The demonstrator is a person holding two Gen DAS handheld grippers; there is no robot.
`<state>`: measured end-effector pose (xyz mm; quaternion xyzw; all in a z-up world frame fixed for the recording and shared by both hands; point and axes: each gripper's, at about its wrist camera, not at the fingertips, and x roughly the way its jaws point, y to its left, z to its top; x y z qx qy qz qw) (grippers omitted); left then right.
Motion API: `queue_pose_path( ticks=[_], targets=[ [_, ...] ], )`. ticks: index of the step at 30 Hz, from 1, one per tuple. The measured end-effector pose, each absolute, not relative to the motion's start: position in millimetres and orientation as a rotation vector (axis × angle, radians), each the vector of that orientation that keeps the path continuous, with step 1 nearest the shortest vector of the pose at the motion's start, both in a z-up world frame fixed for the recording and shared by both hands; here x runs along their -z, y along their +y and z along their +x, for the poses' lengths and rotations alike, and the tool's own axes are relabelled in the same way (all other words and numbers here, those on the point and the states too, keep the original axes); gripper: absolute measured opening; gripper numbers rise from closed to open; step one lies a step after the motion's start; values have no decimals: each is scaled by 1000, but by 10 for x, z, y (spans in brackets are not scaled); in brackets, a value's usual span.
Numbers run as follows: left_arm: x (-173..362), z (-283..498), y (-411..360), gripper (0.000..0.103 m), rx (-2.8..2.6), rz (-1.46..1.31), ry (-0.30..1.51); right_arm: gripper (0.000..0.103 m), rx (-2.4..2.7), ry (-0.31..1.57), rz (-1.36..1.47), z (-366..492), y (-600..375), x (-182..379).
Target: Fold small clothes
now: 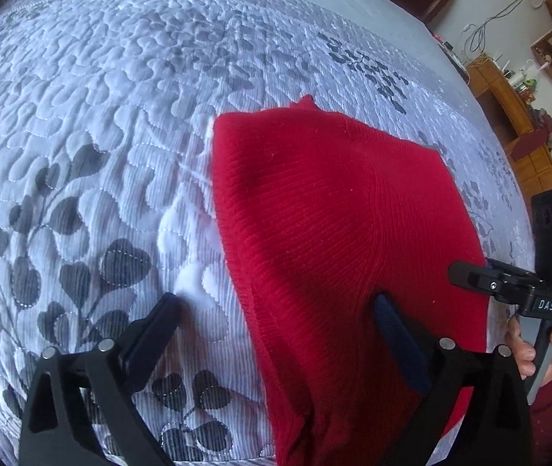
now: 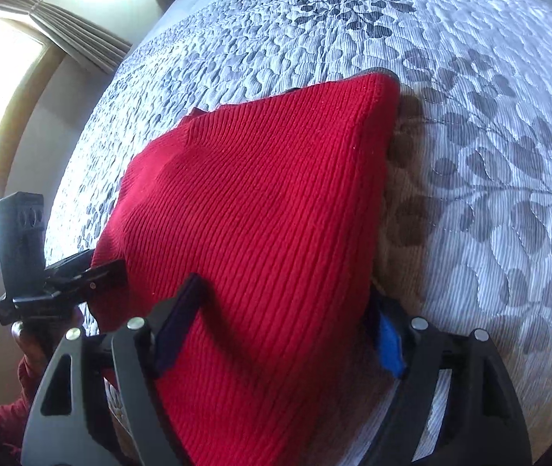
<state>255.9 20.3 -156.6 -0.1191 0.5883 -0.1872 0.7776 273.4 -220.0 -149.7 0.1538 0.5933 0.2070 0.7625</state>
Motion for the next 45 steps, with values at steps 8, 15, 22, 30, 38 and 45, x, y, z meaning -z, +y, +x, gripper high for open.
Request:
queue_pose_path(
  ticks=[8, 15, 22, 30, 38, 45],
  targets=[
    [1620, 2698, 403, 99, 515, -527, 1329, 75, -493, 1278, 393, 2688, -2275, 1500],
    [1582, 2737, 135, 99, 525, -482, 1349, 68, -515, 1292, 463, 2735, -2347, 1548],
    [1725, 2749, -8, 98, 586, -528, 1380, 56, -530, 1300, 532, 2724, -2466, 1607],
    [1860, 2700, 266, 34, 530, -853, 1384, 30, -542, 1295, 684, 2632, -2649, 1525],
    [1331, 2116, -561, 32, 595, -751, 1364, 29, -459, 1281, 488, 2076, -3087, 931],
    [947, 2009, -1486, 32, 665, -683, 1295, 29, -395, 1214, 475, 1807, -4109, 539]
  ],
)
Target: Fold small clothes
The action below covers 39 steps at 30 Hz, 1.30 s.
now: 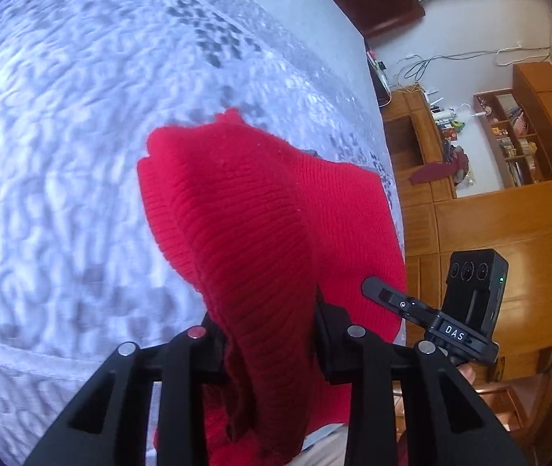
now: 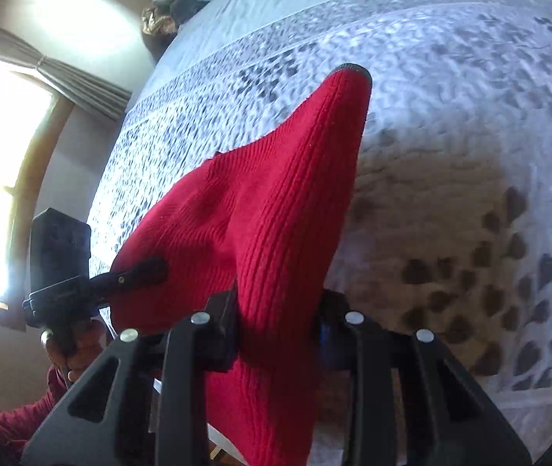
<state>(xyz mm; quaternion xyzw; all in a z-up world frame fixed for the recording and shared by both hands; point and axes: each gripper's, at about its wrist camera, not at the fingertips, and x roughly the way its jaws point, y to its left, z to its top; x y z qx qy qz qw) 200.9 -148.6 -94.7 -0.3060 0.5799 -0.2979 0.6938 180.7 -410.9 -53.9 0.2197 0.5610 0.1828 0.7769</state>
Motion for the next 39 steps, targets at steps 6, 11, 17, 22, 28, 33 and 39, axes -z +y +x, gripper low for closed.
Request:
queue_pose_path(
  ticks=[6, 11, 17, 22, 28, 33, 39],
  targets=[
    [1303, 2076, -1942, 34, 499, -528, 1338, 43, -318, 1326, 541, 2026, -4604, 1291],
    [1554, 2016, -1765, 47, 498, -655, 1385, 59, -361, 1233, 586, 1676, -4743, 1267],
    [1330, 1633, -1647, 67, 474, -647, 1381, 66, -352, 1277, 503, 1045, -4704, 1164],
    [1213, 1351, -1907, 77, 415, -401, 1303, 38, -391, 1331, 603, 743, -4568, 1325],
    [1368, 1229, -2011, 32, 408, -341, 1408, 17, -431, 1285, 790, 631, -4608, 1202],
    [1392, 1173, -1882, 20, 431, -400, 1469, 16, -361, 1339, 677, 568, -4630, 1111],
    [1470, 1085, -1869, 24, 427, -328, 1452, 21, -295, 1359, 584, 489, -4514, 1332]
  ],
)
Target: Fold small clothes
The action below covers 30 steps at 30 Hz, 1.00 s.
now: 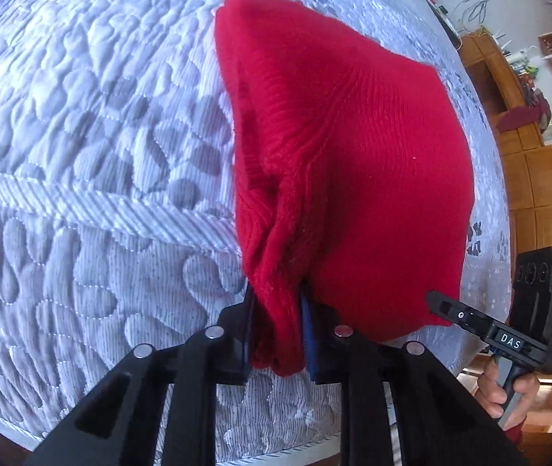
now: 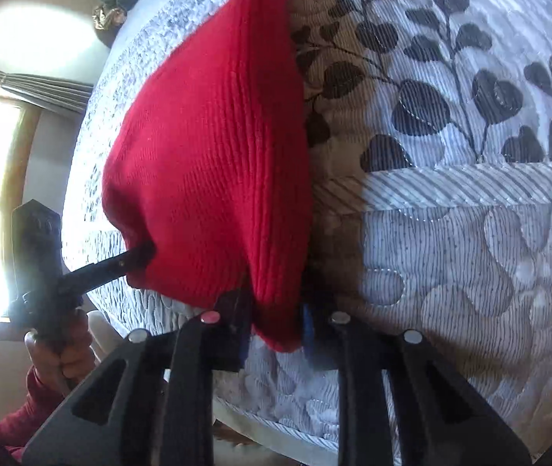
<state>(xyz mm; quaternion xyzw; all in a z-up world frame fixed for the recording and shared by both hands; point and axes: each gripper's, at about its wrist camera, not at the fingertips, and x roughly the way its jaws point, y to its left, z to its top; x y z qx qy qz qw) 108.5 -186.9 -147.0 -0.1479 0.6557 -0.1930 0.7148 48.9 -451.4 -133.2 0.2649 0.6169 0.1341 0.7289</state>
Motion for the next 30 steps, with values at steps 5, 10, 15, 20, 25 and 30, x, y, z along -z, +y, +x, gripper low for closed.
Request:
queue_pose_path(
  ticks=[5, 10, 15, 20, 25, 30],
  targets=[
    [1107, 963, -1867, 45, 377, -191, 1359, 34, -222, 1279, 427, 306, -4480, 952],
    [801, 738, -1838, 47, 364, -139, 1189, 31, -250, 1173, 390, 102, -4390, 598],
    [1012, 764, -1988, 49, 342, -80, 1233, 28, -253, 1230, 372, 263, -4104, 824],
    [1362, 822, -2004, 54, 323, -111, 1292, 14, -199, 1267, 453, 289, -4195, 1202],
    [1219, 805, -1983, 55, 312, -108, 1286, 21, -184, 1221, 465, 163, -4255, 979],
    [949, 661, -1818, 66, 256, -81, 1243, 68, -18, 1161, 297, -85, -4153, 577]
  ],
)
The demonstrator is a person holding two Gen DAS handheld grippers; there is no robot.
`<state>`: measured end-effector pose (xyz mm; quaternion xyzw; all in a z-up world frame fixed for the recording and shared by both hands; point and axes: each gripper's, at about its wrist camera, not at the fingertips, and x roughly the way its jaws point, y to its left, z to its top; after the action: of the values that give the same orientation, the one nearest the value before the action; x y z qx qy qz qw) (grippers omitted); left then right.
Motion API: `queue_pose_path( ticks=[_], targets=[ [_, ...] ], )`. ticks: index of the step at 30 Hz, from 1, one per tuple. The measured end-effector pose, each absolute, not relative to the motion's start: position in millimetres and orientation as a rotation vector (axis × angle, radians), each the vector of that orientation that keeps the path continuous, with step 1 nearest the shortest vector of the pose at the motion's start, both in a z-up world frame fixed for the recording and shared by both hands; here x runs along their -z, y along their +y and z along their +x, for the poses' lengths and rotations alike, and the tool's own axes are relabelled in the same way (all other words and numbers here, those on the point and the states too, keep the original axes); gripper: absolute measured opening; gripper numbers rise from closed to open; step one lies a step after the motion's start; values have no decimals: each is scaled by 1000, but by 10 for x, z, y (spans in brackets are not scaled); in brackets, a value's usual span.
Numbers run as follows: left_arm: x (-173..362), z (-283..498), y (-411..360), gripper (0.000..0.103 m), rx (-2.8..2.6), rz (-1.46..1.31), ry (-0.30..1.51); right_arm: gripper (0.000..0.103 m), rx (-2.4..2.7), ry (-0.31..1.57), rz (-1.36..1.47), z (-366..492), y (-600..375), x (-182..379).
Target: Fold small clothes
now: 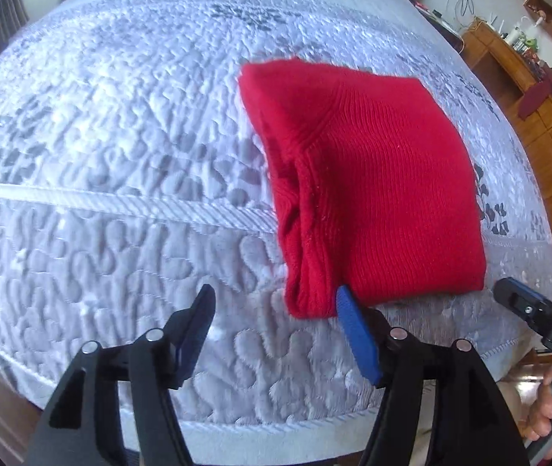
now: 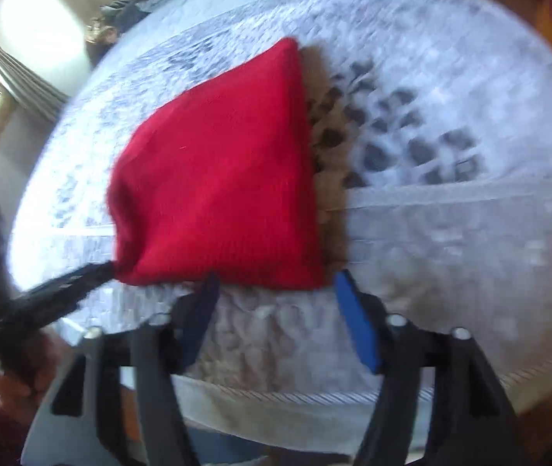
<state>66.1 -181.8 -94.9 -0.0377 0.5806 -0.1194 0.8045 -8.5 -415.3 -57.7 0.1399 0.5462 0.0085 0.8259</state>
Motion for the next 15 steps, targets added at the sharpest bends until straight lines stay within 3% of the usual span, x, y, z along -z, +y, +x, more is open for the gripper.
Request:
queue_pose_path(
  ticks=[5, 15],
  targets=[
    [744, 506, -1783, 72, 235, -56, 1216, 85, 35, 1132, 235, -309, -4047, 389],
    [336, 228, -1801, 81, 248, -25, 1161, 91, 17, 1129, 221, -534, -3776, 70]
  ],
)
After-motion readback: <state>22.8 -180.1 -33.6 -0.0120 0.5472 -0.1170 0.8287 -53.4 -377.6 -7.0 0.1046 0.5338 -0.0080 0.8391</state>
